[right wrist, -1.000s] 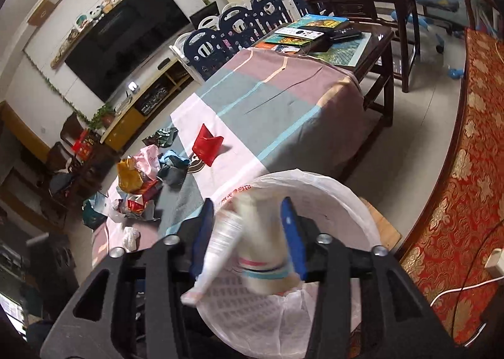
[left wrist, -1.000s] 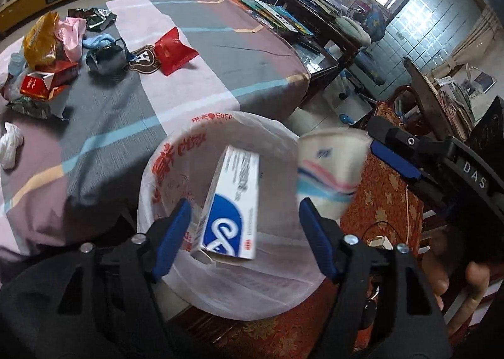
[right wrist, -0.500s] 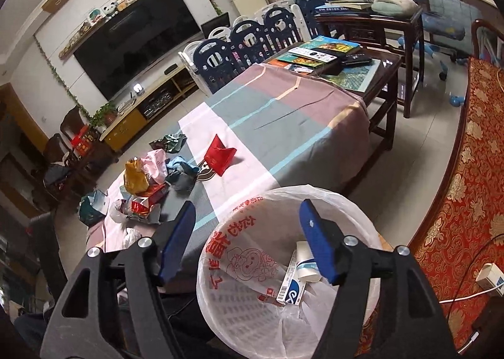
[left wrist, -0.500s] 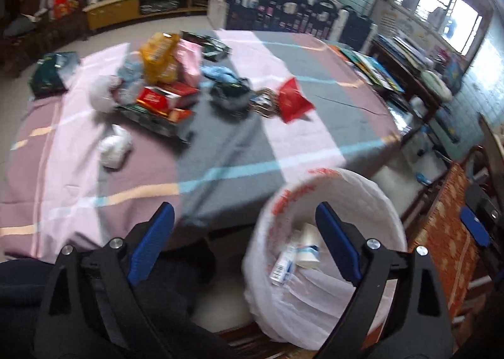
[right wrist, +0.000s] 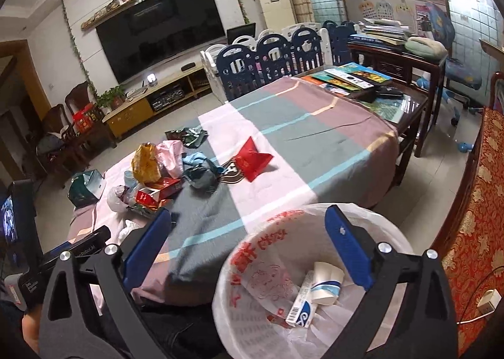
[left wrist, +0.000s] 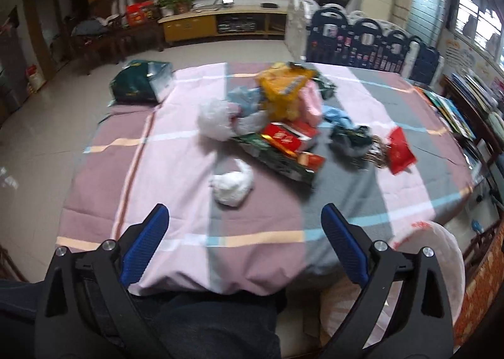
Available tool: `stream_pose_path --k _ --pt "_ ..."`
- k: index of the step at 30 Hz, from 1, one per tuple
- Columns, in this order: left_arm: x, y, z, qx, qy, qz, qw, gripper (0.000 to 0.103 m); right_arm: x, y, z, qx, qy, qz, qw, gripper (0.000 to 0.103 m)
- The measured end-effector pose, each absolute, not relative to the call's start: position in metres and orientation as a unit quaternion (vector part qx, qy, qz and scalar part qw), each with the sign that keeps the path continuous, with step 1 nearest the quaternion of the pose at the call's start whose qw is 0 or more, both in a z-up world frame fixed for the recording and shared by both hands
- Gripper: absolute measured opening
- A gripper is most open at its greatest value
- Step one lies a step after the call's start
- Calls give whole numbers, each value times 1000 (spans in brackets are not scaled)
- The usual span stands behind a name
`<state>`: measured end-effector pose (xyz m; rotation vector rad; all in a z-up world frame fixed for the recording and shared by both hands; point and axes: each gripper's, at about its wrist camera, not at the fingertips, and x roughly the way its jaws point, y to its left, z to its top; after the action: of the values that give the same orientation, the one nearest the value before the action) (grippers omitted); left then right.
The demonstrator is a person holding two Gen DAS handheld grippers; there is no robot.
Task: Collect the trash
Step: 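Move both tools back over the table toward the remaining trash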
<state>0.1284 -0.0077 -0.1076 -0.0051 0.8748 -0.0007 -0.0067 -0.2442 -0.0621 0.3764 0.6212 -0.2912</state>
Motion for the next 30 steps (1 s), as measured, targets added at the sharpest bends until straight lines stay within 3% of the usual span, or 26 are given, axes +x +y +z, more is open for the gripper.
stream_pose_path --k 10,30 --pt "154 62 -131 -106 459 102 876 97 34 -205 -86 158 371 -98 910 96" --pt "158 85 -141 -130 472 141 861 97 47 -201 -96 168 389 -98 900 96"
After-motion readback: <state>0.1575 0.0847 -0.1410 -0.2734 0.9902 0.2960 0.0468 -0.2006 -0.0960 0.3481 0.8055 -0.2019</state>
